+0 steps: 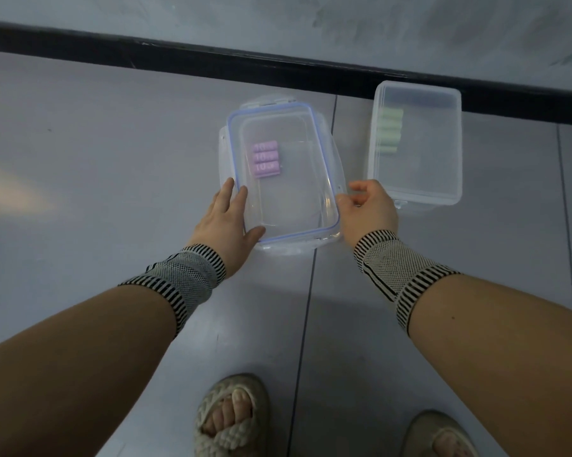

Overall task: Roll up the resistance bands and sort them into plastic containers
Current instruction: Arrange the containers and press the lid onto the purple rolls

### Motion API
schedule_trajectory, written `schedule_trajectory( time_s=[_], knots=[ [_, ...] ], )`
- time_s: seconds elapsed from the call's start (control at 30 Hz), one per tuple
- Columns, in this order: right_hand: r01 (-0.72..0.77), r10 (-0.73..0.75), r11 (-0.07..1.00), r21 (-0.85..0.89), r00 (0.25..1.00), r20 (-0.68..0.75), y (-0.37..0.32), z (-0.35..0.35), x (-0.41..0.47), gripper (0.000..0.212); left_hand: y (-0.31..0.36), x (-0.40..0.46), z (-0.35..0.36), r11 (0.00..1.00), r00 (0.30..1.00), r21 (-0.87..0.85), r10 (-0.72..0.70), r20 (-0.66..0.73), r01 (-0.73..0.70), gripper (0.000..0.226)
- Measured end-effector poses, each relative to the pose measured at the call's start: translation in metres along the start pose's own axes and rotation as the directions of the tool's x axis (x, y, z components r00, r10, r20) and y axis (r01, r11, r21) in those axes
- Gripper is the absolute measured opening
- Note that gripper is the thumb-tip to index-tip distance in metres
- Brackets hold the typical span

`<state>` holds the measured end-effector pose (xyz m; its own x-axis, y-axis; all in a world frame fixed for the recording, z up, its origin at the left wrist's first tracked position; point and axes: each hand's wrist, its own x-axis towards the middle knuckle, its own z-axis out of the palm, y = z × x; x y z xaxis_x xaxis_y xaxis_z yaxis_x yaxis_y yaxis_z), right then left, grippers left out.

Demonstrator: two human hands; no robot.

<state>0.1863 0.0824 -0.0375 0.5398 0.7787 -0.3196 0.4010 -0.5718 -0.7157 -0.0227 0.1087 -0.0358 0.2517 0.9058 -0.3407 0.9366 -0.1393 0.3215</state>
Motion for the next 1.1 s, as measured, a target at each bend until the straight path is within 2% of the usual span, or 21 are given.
schedule_trajectory(
  time_s=[0.1,0.4,0.63,0.7,0.8,0.9,0.97,1.1],
  knots=[
    [0.008,-0.008,1.0,0.02,1.0,-0.023,0.002,-0.001,0.0,0.033,-0.002,-0.005,0.001,1.0,1.0,-0.001,0.007,0.017,-0.007,0.074],
    [-0.032,0.038,0.996,-0.084,0.997,0.071,0.011,0.002,0.0,0.042,0.0,0.003,0.004,0.999,0.996,0.019,0.029,0.083,-0.031,0.074],
    [0.034,-0.015,0.991,-0.126,0.988,0.153,0.006,0.006,0.003,0.047,-0.007,0.008,0.003,0.999,0.994,0.014,0.042,0.099,-0.043,0.065],
    [0.048,-0.016,0.982,-0.185,0.985,0.17,0.007,0.003,0.004,0.048,-0.006,0.008,0.003,0.998,0.993,0.057,0.019,0.115,-0.026,0.065],
    [0.203,-0.153,0.893,-0.401,0.976,0.154,0.006,0.003,0.001,0.054,0.002,0.011,0.002,0.973,0.999,0.229,0.014,0.049,-0.025,0.063],
    [0.391,-0.307,0.734,-0.555,0.92,0.243,0.0,0.012,0.002,0.062,0.014,0.019,0.0,0.93,0.989,0.341,0.147,-0.009,-0.135,0.066],
    [0.415,-0.285,0.683,-0.601,0.909,0.304,-0.002,0.016,0.005,0.063,0.019,0.026,0.001,0.911,0.984,0.373,0.173,0.047,-0.178,0.069],
    [0.434,-0.238,0.627,-0.647,0.897,0.371,0.002,0.02,0.008,0.07,0.015,0.031,0.01,0.918,0.984,0.374,0.076,0.163,-0.132,0.071]
  ],
)
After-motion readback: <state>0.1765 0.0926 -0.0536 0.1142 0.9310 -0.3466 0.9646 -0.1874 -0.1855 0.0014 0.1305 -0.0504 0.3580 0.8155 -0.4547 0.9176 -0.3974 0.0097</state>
